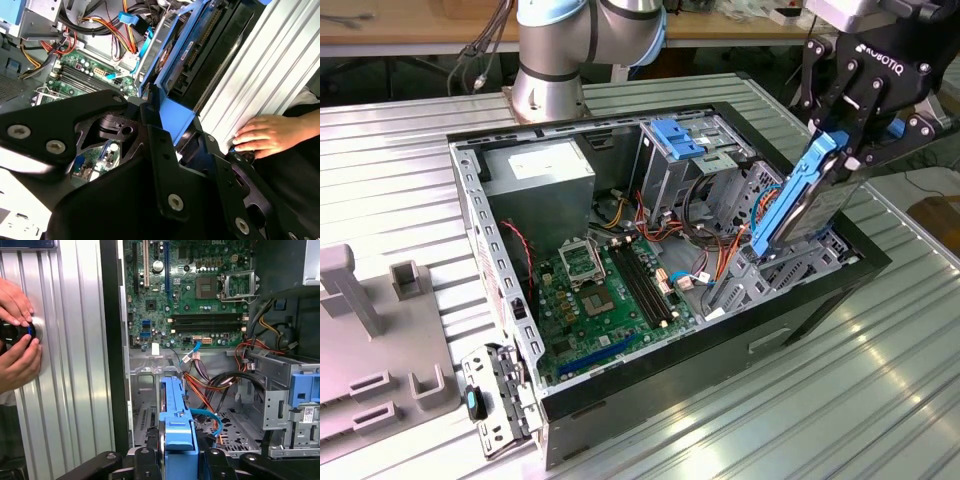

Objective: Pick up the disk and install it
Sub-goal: 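Insert the disk into the insertion slot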

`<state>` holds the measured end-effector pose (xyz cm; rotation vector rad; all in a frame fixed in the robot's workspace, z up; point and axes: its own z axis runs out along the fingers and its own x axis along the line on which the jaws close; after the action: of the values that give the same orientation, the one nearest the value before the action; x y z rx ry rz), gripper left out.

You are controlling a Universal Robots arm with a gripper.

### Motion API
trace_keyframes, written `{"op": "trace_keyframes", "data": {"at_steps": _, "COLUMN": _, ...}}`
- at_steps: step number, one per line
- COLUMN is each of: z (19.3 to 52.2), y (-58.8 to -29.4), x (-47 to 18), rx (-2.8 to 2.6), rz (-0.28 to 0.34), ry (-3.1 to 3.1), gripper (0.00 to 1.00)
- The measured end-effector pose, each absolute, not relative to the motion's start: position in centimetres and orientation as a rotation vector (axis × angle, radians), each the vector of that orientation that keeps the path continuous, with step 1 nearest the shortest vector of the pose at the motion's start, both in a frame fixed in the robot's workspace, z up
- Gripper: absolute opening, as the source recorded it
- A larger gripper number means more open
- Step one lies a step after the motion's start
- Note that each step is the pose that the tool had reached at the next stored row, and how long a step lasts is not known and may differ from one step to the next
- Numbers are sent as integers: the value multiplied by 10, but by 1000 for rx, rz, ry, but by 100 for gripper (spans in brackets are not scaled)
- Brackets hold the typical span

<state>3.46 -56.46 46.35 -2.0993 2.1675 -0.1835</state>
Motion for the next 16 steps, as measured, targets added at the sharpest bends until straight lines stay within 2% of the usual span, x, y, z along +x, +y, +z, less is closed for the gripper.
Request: {"op": "trace_keyframes", "data": {"at_steps": 16, "z": 448, "y": -563, "x": 34, "rx": -2097, "rz": -184, "ry": 2169, "gripper": 37}}
